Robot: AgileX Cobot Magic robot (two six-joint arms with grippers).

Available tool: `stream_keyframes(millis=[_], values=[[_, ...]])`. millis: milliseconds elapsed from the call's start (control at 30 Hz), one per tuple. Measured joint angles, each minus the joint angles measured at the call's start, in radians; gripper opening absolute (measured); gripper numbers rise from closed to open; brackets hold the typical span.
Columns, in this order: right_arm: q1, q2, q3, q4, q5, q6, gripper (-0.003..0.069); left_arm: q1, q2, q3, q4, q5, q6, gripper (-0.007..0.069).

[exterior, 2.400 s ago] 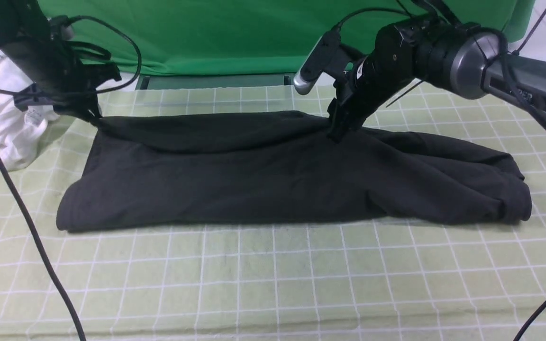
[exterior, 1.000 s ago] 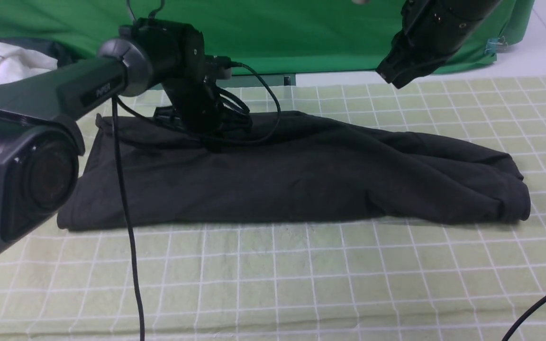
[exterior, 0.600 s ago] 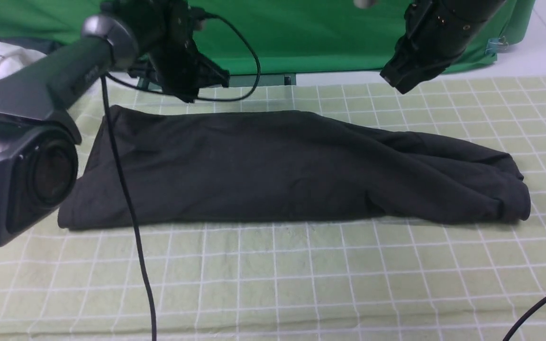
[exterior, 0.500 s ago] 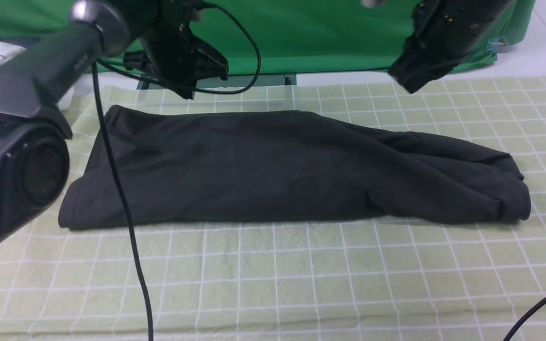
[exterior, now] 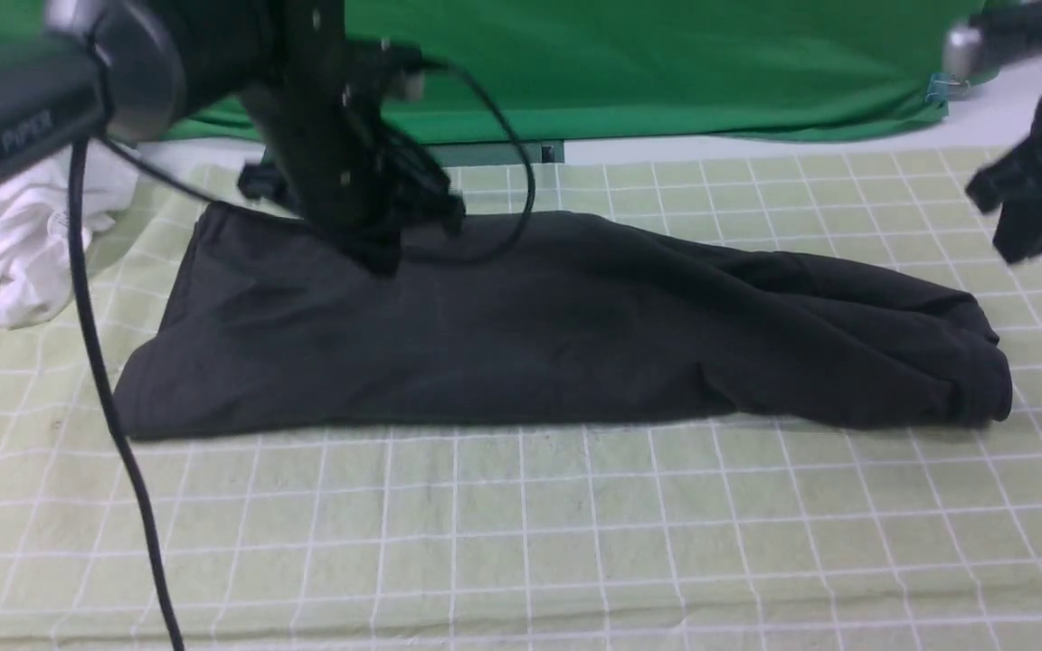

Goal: Fold a long-sleeved shirt over a green coffee tablecloth.
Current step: 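Pull the folded dark garment lengthwise by its ends to straighten it flat on the table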

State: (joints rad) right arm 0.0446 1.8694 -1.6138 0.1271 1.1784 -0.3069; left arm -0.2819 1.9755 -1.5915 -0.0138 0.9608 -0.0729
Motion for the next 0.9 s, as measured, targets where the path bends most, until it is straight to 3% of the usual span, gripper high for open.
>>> stream_keyframes(millis=[167, 267, 533, 633, 767, 900], values=[[-0.003, 0.086, 0.015, 0.009, -0.099, 0.000, 0.0363, 0.001, 0.014, 0.148, -0.012, -0.074, -0.005, 0.0011], [-0.003, 0.132, 0.018, 0.013, -0.153, 0.000, 0.0400, 0.001, 0.022, 0.183, -0.013, -0.108, -0.005, 0.0011], [-0.003, 0.235, 0.008, 0.016, -0.234, 0.003, 0.0400, 0.001, 0.034, 0.194, -0.014, -0.137, -0.005, 0.0011], [-0.003, 0.257, 0.008, 0.028, -0.233, -0.003, 0.0317, 0.001, 0.034, 0.194, -0.014, -0.148, -0.005, 0.0011], [-0.003, 0.262, -0.004, 0.040, -0.227, -0.012, 0.0079, 0.001, 0.034, 0.194, -0.014, -0.159, -0.005, 0.0011], [-0.003, 0.262, -0.045, 0.041, -0.192, -0.013, 0.0011, 0.001, 0.034, 0.194, -0.014, -0.161, -0.005, 0.0011]])
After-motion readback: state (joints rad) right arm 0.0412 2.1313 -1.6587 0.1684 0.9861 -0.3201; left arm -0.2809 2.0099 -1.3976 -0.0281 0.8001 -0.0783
